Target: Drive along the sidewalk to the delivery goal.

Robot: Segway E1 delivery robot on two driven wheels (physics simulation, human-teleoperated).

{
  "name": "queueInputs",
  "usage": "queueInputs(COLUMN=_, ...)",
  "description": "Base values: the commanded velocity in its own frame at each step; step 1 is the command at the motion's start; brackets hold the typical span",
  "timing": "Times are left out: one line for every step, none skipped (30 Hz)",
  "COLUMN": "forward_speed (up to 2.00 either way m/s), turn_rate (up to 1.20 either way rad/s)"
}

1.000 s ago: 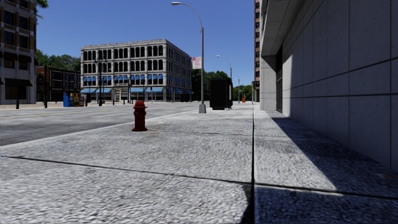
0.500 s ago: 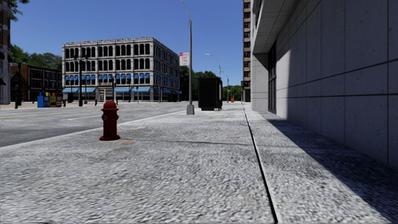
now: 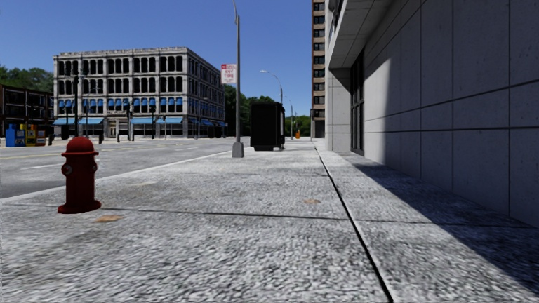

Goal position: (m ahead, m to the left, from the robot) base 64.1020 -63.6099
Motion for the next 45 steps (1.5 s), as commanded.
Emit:
queueInputs(forward_speed=2.0, turn_rate=-0.26)
queueInputs(forward_speed=2.0, turn_rate=-0.26)
queueInputs(forward_speed=2.0, turn_rate=-0.26)
queueInputs(forward_speed=2.0, turn_rate=-0.26)
queueInputs(forward_speed=2.0, turn_rate=-0.26)
queueInputs(forward_speed=2.0, turn_rate=-0.26)
queueInputs(forward_speed=2.0, turn_rate=-0.26)
queueInputs(forward_speed=2.0, turn_rate=-0.26)
queueInputs(forward_speed=2.0, turn_rate=-0.26)
queueInputs(forward_speed=2.0, turn_rate=-0.26)
queueInputs(forward_speed=2.0, turn_rate=-0.26)
queueInputs(forward_speed=2.0, turn_rate=-0.26)
queueInputs(forward_speed=2.0, turn_rate=-0.26)
queueInputs(forward_speed=2.0, turn_rate=-0.26)
queueInputs(forward_speed=2.0, turn_rate=-0.26)
queueInputs(forward_speed=2.0, turn_rate=-0.26)
queueInputs(forward_speed=2.0, turn_rate=-0.26)
queueInputs(forward_speed=2.0, turn_rate=-0.26)
queueInputs(forward_speed=2.0, turn_rate=-0.26)
queueInputs(forward_speed=2.0, turn_rate=-0.26)
queueInputs(forward_speed=2.0, turn_rate=-0.27)
queueInputs(forward_speed=2.0, turn_rate=-0.27)
queueInputs(forward_speed=2.0, turn_rate=-0.28)
queueInputs(forward_speed=2.0, turn_rate=-0.28)
queueInputs(forward_speed=2.0, turn_rate=-0.28)
queueInputs(forward_speed=2.0, turn_rate=-0.28)
queueInputs(forward_speed=2.0, turn_rate=-0.28)
queueInputs(forward_speed=2.0, turn_rate=-0.28)
queueInputs(forward_speed=2.0, turn_rate=-0.28)
queueInputs(forward_speed=2.0, turn_rate=-0.28)
queueInputs(forward_speed=2.0, turn_rate=-0.28)
queueInputs(forward_speed=2.0, turn_rate=-0.28)
queueInputs(forward_speed=2.0, turn_rate=-0.28)
queueInputs(forward_speed=2.0, turn_rate=-0.28)
queueInputs(forward_speed=2.0, turn_rate=-0.28)
queueInputs(forward_speed=2.0, turn_rate=-0.28)
queueInputs(forward_speed=2.0, turn_rate=-0.28)
queueInputs(forward_speed=2.0, turn_rate=-0.28)
queueInputs(forward_speed=2.0, turn_rate=-0.28)
queueInputs(forward_speed=2.0, turn_rate=-0.28)
queueInputs(forward_speed=2.0, turn_rate=-0.27)
queueInputs(forward_speed=2.0, turn_rate=-0.27)
queueInputs(forward_speed=2.0, turn_rate=0.0)
queueInputs(forward_speed=2.0, turn_rate=0.0)
queueInputs(forward_speed=2.0, turn_rate=0.0)
